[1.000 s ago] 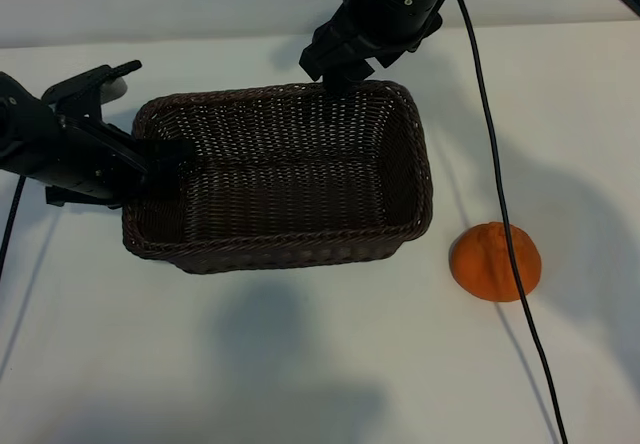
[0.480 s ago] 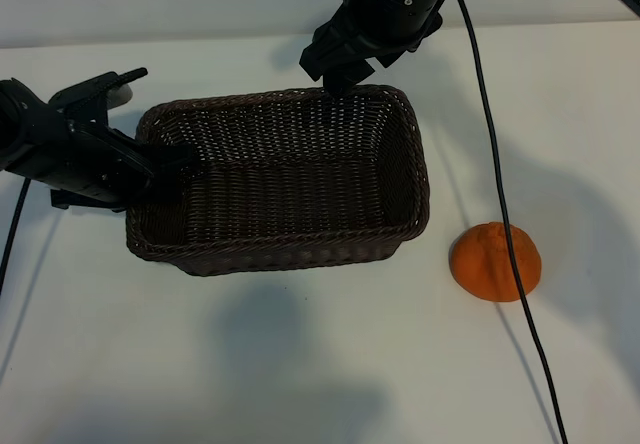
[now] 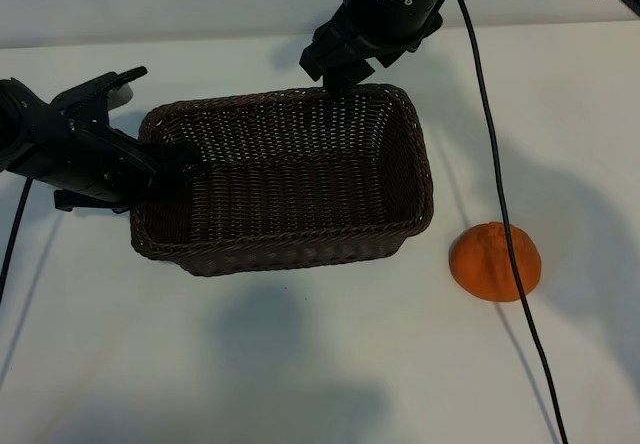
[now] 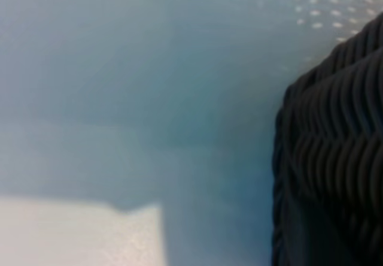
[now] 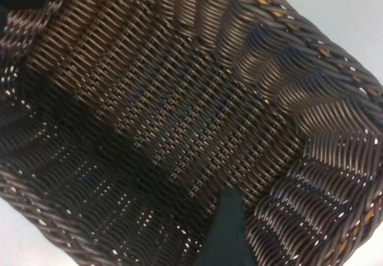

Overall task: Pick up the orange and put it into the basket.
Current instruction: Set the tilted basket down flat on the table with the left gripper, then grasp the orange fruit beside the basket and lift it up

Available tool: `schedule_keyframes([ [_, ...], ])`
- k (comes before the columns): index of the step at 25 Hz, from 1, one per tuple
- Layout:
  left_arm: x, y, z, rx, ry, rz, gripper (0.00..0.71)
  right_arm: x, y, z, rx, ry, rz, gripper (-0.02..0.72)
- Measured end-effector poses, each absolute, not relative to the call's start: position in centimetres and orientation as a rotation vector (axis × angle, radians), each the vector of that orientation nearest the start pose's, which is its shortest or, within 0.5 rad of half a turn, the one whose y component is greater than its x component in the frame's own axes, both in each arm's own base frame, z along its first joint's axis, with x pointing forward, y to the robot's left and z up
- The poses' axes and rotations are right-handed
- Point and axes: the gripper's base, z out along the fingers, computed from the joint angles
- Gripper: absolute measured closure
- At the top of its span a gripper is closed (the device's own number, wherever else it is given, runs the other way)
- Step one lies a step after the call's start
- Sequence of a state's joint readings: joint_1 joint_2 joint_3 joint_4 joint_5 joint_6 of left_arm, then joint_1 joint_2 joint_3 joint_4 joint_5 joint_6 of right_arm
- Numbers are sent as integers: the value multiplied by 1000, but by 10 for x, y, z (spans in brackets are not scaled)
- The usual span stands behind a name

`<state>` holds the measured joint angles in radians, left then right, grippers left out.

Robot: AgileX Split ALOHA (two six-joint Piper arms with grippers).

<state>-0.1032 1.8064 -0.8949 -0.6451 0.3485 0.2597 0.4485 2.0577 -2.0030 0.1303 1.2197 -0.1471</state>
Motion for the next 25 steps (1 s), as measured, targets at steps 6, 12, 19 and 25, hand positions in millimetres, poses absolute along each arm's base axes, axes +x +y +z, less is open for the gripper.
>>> schedule_keyframes([
  [6,325,-53,146,-288,2687,-441,93,401,205,301,-785,2657,260,108],
  [12,322,-54,157,-299,2669,-466,70,401,205,301,-785,2657,260,108],
  [19,317,-55,171,-280,2654,-489,83,401,205,301,-785,2657,260,108],
  [25,310,-53,185,-243,2660,-458,92,401,205,301,-785,2657,260,108],
])
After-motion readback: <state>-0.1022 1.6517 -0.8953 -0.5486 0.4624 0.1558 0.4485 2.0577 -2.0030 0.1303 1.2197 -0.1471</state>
